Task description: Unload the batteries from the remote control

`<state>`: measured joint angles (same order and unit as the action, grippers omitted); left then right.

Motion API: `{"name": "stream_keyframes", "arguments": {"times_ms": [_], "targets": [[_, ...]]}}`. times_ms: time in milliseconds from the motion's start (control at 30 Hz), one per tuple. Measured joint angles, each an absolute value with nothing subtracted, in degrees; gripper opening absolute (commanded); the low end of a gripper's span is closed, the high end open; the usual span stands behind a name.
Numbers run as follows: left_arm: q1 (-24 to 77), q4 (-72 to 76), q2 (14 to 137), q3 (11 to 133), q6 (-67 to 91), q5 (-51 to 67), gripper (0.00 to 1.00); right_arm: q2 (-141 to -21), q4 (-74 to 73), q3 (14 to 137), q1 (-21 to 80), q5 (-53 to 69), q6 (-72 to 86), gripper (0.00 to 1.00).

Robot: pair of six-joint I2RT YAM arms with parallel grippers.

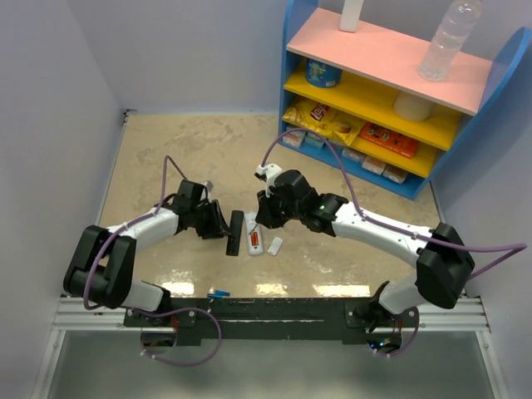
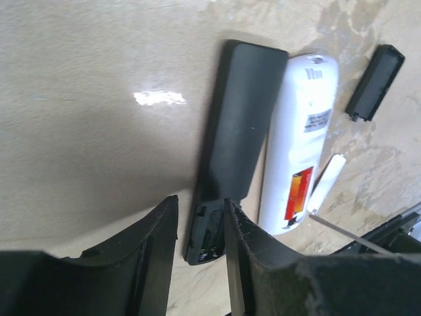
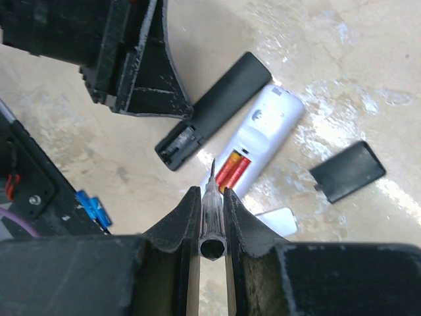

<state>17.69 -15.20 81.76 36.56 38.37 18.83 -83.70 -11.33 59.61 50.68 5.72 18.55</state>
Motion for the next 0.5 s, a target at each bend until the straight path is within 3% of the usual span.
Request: {"name": "stream_keyframes", "arguments": {"times_ms": [500], "targets": [[25.6, -9.9, 83.6, 41.3, 38.8, 21.7, 0.39, -85.8, -17.6, 61.3, 50.7, 0.1, 15.5, 0.0]]}}
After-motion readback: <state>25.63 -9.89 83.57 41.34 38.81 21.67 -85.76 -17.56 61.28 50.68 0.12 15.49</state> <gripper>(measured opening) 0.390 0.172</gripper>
